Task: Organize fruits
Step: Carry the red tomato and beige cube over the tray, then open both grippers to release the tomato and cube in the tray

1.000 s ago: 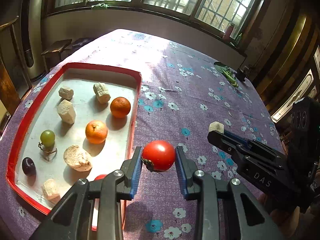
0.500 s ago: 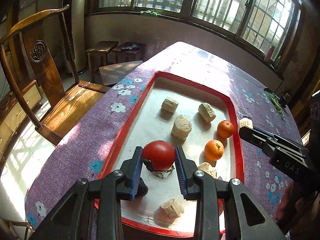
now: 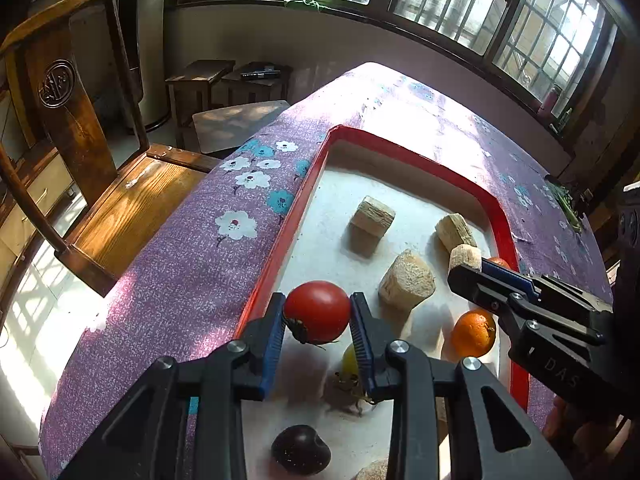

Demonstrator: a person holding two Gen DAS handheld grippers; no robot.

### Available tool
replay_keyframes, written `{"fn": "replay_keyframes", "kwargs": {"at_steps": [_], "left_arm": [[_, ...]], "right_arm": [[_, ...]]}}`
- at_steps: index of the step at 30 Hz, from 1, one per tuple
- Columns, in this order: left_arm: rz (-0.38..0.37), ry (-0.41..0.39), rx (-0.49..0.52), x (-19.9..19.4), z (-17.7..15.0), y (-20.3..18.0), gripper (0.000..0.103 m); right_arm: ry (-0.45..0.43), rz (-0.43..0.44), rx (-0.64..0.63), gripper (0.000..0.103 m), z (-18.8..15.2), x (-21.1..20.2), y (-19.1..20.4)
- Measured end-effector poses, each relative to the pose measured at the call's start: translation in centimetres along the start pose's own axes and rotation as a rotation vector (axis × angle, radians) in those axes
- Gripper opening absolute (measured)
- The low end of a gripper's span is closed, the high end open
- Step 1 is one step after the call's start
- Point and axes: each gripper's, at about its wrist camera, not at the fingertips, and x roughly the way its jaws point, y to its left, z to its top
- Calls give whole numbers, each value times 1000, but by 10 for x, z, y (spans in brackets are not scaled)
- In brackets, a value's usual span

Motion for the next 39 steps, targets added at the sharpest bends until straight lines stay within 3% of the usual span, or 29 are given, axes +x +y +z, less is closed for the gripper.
{"fn": "replay_keyframes", "kwargs": {"at_steps": [23, 34, 37, 39], "left_arm": [[51, 32, 70, 20, 8, -13, 37], [62, 51, 30, 9, 2, -14, 51], [83, 25, 20, -3, -4, -19, 52], [110, 4, 13, -14, -10, -23, 59]], "right_arm": [[55, -77, -65, 26, 1, 17, 3], [40, -94, -51, 32, -8, -11, 4], [27, -85, -39, 33, -12, -26, 6], [19, -75, -19, 35, -18, -37, 5]]}}
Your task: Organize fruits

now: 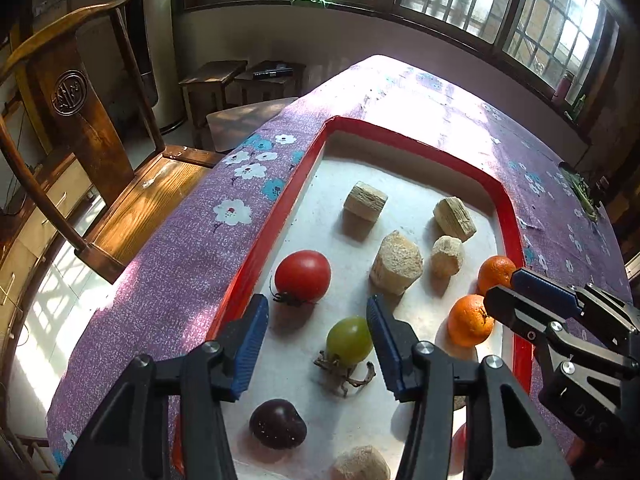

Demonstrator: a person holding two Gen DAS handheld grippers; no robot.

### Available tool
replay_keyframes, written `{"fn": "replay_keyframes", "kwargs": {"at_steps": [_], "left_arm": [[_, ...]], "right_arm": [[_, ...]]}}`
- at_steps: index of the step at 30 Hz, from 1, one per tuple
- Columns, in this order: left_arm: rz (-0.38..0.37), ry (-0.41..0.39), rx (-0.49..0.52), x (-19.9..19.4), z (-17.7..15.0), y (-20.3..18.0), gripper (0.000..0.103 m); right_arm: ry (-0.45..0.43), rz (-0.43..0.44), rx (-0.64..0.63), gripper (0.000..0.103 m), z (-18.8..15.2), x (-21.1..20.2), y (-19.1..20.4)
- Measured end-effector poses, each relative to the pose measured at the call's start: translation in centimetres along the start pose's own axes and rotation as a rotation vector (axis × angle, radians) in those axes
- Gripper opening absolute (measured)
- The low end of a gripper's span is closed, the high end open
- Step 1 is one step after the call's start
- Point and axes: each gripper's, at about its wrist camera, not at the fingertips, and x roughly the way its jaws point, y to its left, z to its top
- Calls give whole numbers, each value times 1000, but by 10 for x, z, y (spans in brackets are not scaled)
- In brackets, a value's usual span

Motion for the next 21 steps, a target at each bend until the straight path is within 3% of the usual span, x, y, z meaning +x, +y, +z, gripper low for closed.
{"fn": "replay_keyframes", "kwargs": {"at_steps": [2, 4, 8, 10, 14, 21], "left_arm": [[17, -27, -14, -13, -8, -3, 64], [40, -27, -18, -23, -16, -8, 78], [85, -54, -34, -51, -44, -20, 79], [90, -68, -52, -64, -58, -25, 82], [113, -84, -71, -83, -84, -33, 84], [155, -87, -36, -99, -114, -45, 84]], "right_arm": [[-6, 8, 27, 41, -9, -12, -2], [-17, 0, 44, 50, -20, -26, -1], [-38, -12, 60, 79, -48, -58, 0], [-43, -23, 50, 82, -62, -73, 2], [-13, -66, 17, 101, -86, -89, 4], [-1, -86, 52, 101, -110, -101, -4]]}}
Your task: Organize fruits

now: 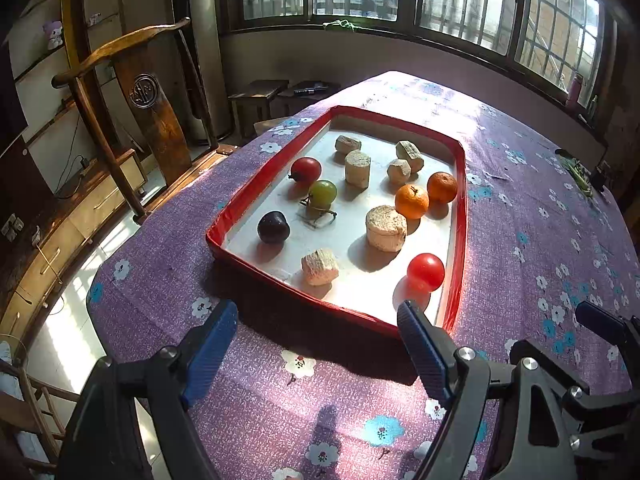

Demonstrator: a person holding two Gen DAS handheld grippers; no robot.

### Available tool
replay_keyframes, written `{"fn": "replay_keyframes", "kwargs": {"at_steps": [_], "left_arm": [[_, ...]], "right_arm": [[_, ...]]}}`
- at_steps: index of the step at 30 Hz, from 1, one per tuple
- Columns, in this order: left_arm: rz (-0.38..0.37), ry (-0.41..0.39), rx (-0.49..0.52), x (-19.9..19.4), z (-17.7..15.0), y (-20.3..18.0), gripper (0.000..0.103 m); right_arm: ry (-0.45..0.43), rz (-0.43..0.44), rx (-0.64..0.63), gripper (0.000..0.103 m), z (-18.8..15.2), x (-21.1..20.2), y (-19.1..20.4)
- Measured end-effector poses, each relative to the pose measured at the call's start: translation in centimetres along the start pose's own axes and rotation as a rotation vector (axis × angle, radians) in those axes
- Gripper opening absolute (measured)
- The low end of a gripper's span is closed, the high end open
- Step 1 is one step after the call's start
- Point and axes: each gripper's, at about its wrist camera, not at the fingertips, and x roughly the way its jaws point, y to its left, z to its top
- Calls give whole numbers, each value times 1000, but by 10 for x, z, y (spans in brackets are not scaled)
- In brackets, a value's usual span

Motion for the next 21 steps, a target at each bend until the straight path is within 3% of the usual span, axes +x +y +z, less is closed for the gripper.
{"fn": "replay_keyframes", "kwargs": {"at_steps": [5, 15, 21], "left_arm": [[22, -38, 19, -14, -13, -1, 84], [-15, -36, -57, -17, -18, 12, 84], [-16, -19, -49, -12, -18, 14, 87]], "right_arm": [[14, -2, 5, 101, -8, 0, -3], [22, 10, -43, 101, -11, 0, 9], [20, 6, -41, 101, -9, 1, 11]]}}
